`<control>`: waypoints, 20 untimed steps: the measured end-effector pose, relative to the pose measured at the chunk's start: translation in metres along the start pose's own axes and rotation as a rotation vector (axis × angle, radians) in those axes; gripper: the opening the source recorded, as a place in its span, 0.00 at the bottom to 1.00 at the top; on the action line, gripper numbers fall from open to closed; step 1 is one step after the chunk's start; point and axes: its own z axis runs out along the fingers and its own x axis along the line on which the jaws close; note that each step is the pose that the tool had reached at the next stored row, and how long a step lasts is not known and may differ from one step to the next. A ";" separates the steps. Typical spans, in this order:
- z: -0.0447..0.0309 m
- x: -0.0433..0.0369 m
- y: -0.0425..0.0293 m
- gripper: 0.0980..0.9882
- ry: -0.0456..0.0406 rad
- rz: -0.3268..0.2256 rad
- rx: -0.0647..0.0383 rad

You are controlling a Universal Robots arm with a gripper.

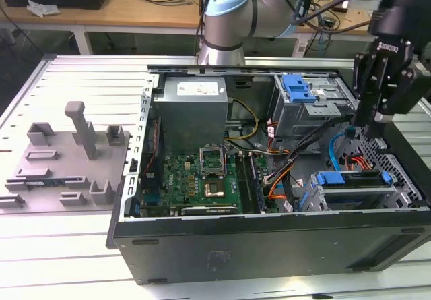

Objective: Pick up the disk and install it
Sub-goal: 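Insert the second disk wire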

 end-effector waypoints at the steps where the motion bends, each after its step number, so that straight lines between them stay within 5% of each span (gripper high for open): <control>1: 0.0001 -0.0021 0.0012 0.36 0.0036 0.000 0.000; 8: -0.0064 -0.0214 0.0051 0.36 0.0184 0.002 0.003; 11: -0.0066 -0.0215 0.0051 0.36 0.0747 0.006 0.007; 12: -0.0065 -0.0215 0.0051 0.36 0.1032 0.009 0.009; 15: -0.0066 -0.0215 0.0050 0.36 0.1579 0.012 0.014; 16: -0.0065 -0.0215 0.0049 0.36 0.1924 0.015 0.017; 17: -0.0065 -0.0216 0.0049 0.36 0.2163 0.016 0.019; 19: -0.0061 -0.0217 0.0052 0.36 0.2468 0.020 0.021; 20: -0.0056 -0.0219 0.0058 0.36 0.2523 0.022 0.021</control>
